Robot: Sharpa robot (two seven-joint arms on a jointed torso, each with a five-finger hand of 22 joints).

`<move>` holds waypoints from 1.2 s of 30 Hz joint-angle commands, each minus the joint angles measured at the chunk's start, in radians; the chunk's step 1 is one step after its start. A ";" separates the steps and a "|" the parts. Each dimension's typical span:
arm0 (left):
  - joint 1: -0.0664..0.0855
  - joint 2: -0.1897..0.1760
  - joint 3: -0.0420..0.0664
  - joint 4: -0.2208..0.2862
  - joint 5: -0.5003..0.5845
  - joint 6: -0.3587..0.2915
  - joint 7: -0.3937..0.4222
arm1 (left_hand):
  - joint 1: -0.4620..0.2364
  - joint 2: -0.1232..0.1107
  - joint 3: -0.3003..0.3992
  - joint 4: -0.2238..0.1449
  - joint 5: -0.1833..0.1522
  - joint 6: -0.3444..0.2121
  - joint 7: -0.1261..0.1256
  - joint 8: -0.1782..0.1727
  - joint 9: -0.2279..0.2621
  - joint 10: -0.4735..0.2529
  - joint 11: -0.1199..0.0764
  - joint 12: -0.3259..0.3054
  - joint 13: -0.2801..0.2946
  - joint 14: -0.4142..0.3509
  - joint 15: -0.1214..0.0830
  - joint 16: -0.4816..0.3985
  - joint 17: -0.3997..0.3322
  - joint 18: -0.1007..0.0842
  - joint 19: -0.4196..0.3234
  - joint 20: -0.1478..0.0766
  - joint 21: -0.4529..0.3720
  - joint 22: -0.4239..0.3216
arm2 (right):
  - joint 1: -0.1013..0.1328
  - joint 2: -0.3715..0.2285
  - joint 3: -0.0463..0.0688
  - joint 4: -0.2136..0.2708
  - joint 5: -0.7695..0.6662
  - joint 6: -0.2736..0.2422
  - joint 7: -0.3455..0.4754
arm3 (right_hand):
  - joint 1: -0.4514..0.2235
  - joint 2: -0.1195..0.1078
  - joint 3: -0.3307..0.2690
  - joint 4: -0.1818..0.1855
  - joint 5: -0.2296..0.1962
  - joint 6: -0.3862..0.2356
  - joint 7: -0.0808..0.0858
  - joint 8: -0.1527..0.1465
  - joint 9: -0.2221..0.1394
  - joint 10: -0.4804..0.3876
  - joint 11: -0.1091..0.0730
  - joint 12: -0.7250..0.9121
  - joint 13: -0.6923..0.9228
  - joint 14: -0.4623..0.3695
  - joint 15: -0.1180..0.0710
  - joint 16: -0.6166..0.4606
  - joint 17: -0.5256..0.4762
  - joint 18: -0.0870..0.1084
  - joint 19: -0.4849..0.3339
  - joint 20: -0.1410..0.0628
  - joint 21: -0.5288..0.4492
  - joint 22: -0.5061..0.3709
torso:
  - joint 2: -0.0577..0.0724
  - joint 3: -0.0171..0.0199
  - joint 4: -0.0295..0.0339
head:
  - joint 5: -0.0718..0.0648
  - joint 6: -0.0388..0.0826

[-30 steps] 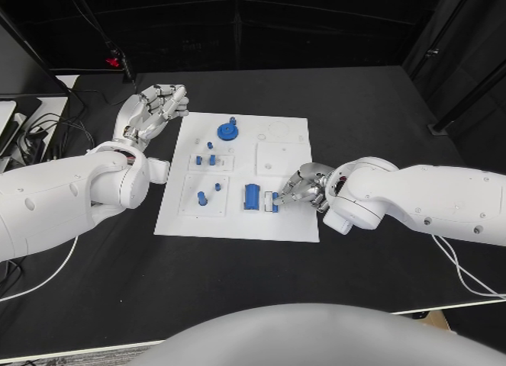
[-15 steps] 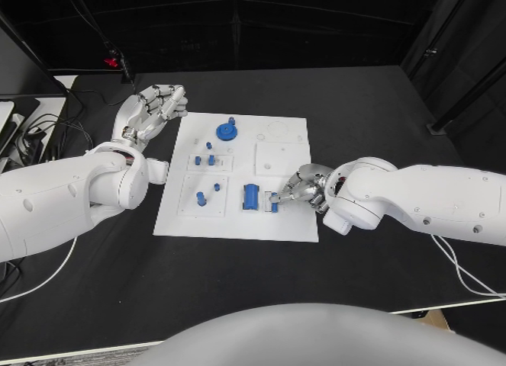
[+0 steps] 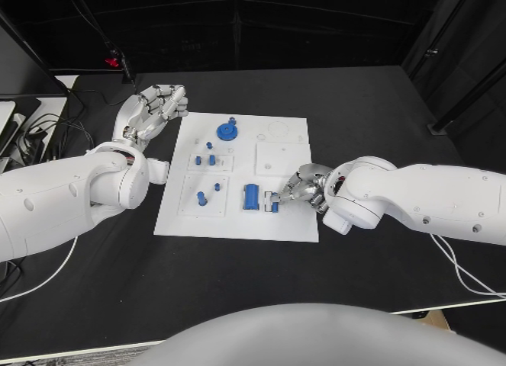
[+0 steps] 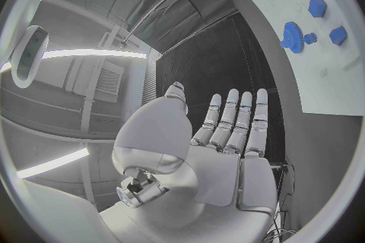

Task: Assemble the parts on the task board

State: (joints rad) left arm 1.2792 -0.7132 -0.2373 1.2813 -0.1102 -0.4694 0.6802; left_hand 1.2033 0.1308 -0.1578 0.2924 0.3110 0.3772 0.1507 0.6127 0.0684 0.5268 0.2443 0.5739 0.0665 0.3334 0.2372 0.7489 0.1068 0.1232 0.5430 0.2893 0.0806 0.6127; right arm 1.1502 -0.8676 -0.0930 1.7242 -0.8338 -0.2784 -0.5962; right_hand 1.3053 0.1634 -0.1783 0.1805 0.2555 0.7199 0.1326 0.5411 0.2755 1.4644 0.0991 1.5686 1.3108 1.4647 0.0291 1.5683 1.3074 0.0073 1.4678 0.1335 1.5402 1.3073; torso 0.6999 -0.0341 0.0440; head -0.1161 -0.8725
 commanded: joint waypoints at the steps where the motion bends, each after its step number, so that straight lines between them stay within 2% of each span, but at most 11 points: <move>1: 0.001 0.001 0.001 0.000 0.001 0.009 0.041 | 0.011 -0.002 -0.006 -0.001 0.004 -0.010 0.137 0.004 -0.001 -0.009 0.000 0.007 -0.001 -0.008 -0.002 0.007 -0.002 -0.007 -0.004 0.000 0.005 -0.001 | -0.009 0.005 -0.009 -0.004 0.010 0.022 -0.030 | 0.024 0.003 0.013 -0.011 -0.009 -0.049 0.050 -0.052 -0.054 0.106 0.009 0.002 0.260 0.106 0.009 0.002 0.263 0.001 0.084 0.009 0.001 0.251 | 0.000 -0.0001 -0.0012 | -0.001 0.000; 7: 0.001 0.002 0.001 0.000 0.001 0.010 0.040 | 0.011 -0.002 -0.006 -0.001 0.004 -0.010 0.137 0.004 -0.001 -0.009 0.000 0.007 -0.001 -0.008 -0.002 0.007 -0.002 -0.007 -0.004 0.000 0.005 -0.001 | -0.009 0.004 -0.009 -0.002 0.010 0.000 -0.024 | 0.070 0.005 0.046 -0.051 -0.025 -0.031 0.044 -0.053 -0.067 0.106 0.005 0.002 0.260 0.106 0.007 0.002 0.263 0.000 0.087 0.011 0.006 0.253 | 0.001 -0.0003 -0.0012 | -0.002 0.000; 11: 0.001 0.002 0.001 -0.001 0.001 0.011 0.039 | 0.011 -0.002 -0.006 -0.001 0.004 -0.010 0.137 0.004 -0.001 -0.009 0.000 0.007 -0.001 -0.008 -0.002 0.007 -0.002 -0.008 -0.004 0.000 0.005 -0.001 | -0.009 0.005 -0.009 -0.004 0.010 -0.005 -0.027 | 0.076 -0.002 0.054 -0.062 -0.035 0.000 0.033 -0.025 -0.059 0.106 -0.004 0.002 0.260 0.106 0.000 0.002 0.263 0.001 0.086 0.006 0.004 0.253 | 0.000 -0.0003 -0.0009 | -0.003 0.000; 14: 0.001 0.002 0.001 -0.001 0.001 0.011 0.038 | 0.011 -0.002 -0.006 -0.001 0.004 -0.010 0.137 0.004 -0.001 -0.009 0.000 0.007 -0.001 -0.008 -0.002 0.007 -0.002 -0.008 -0.004 0.000 0.005 -0.001 | -0.009 0.007 -0.009 -0.008 0.010 0.005 -0.039 | 0.052 -0.015 0.045 -0.053 -0.042 0.014 0.027 0.003 -0.048 0.106 -0.010 0.002 0.260 0.106 -0.007 0.002 0.263 0.002 0.084 0.000 0.001 0.251 | 0.000 -0.0008 -0.0001 | -0.004 0.000; 17: 0.001 0.003 0.001 -0.001 0.001 0.012 0.038 | 0.011 -0.002 -0.006 -0.001 0.004 -0.010 0.137 0.004 -0.001 -0.009 0.000 0.007 -0.001 -0.008 -0.002 0.007 -0.002 -0.008 -0.004 0.000 0.005 -0.001 | -0.009 0.010 -0.009 -0.012 0.009 0.029 -0.053 | 0.003 -0.027 0.026 -0.025 -0.040 0.002 0.026 0.019 -0.041 0.106 -0.012 0.002 0.260 0.106 -0.011 0.002 0.263 0.004 0.080 -0.005 -0.006 0.248 | 0.000 -0.0009 0.0005 | -0.005 0.000; 22: 0.001 0.004 0.001 -0.001 0.001 0.013 0.037 | 0.011 -0.002 -0.006 -0.001 0.004 -0.010 0.137 0.004 -0.001 -0.009 0.000 0.007 -0.001 -0.008 -0.002 0.007 -0.002 -0.008 -0.004 0.000 0.005 -0.001 | -0.009 0.010 -0.009 -0.014 0.009 0.035 -0.062 | -0.015 -0.036 0.016 -0.016 -0.029 -0.031 0.026 0.039 -0.032 0.106 -0.013 0.002 0.260 0.106 -0.016 0.002 0.263 0.005 0.076 -0.010 -0.012 0.246 | 0.000 -0.0005 -0.0011 | -0.003 0.000; 29: 0.001 0.003 0.001 -0.001 0.001 0.014 0.036 | 0.011 -0.002 -0.006 -0.001 0.004 -0.010 0.137 0.004 -0.001 -0.009 0.000 0.007 -0.001 -0.008 -0.002 0.007 -0.002 -0.008 -0.004 0.000 0.005 -0.001 | -0.010 0.004 -0.009 -0.006 0.014 0.020 -0.072 | -0.027 -0.037 0.012 -0.009 -0.015 -0.106 0.046 0.037 -0.038 0.106 0.003 0.002 0.260 0.106 -0.006 0.002 0.263 0.005 0.077 -0.005 -0.012 0.246 | 0.000 0.0002 -0.0006 | -0.003 0.000; 32: 0.001 0.002 0.001 -0.001 0.001 0.014 0.036 | 0.011 -0.002 -0.006 -0.001 0.004 -0.010 0.137 0.004 -0.001 -0.009 0.000 0.007 -0.001 -0.008 -0.002 0.007 -0.002 -0.008 -0.004 0.000 0.005 -0.001 | -0.010 0.002 -0.009 -0.004 0.016 0.016 -0.075 | -0.021 -0.035 0.016 -0.014 0.000 -0.128 0.048 0.043 -0.039 0.106 0.006 0.002 0.260 0.106 -0.004 0.002 0.263 0.005 0.077 -0.002 -0.012 0.246 | 0.000 -0.0003 -0.0010 | -0.003 0.000; 34: 0.001 0.003 0.001 -0.001 0.001 0.014 0.036 | 0.011 -0.002 -0.006 -0.001 0.004 -0.010 0.137 0.004 -0.001 -0.009 0.000 0.007 -0.001 -0.008 -0.002 0.007 -0.002 -0.008 -0.004 0.000 0.005 -0.001 | -0.010 0.002 -0.009 -0.004 0.015 0.014 -0.077 | -0.014 -0.031 0.022 -0.019 0.004 -0.131 0.045 0.055 -0.035 0.106 0.004 0.002 0.260 0.106 -0.006 0.002 0.263 0.005 0.077 -0.002 -0.013 0.246 | 0.000 -0.0003 -0.0011 | -0.004 0.000; 36: 0.001 0.003 0.001 -0.001 0.001 0.014 0.035 | 0.012 -0.001 -0.007 -0.001 0.004 -0.011 0.137 0.004 -0.002 -0.008 0.000 0.008 -0.001 -0.008 -0.002 0.008 -0.004 -0.008 -0.005 0.000 0.005 -0.002 | -0.010 0.004 -0.009 -0.004 0.010 0.014 -0.080 | -0.011 -0.030 0.026 -0.022 0.010 -0.125 0.040 0.080 -0.025 0.106 0.000 0.002 0.260 0.106 -0.009 0.002 0.263 0.006 0.077 -0.004 -0.013 0.245 | 0.000 -0.0001 -0.0008 | -0.005 0.000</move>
State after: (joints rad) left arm 1.2790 -0.7112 -0.2373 1.2797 -0.1102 -0.4643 0.6802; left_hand 1.2033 0.1308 -0.1577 0.2924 0.3110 0.3746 0.1481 0.6126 0.0684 0.5268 0.2443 0.5780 0.0664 0.3334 0.2372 0.7528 0.1042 0.1231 0.5430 0.2893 0.0806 0.6124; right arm 1.1498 -0.8653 -0.0929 1.7234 -0.8275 -0.2824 -0.6260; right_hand 1.2859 0.1258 -0.1576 0.1597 0.2590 0.6758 0.0886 0.6068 0.3484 1.4667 0.1004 1.5742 1.3081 1.4650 0.0208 1.5683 1.3073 0.0074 1.4649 0.1303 1.5331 1.3073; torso 0.6998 -0.0343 0.0434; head -0.1191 -0.8725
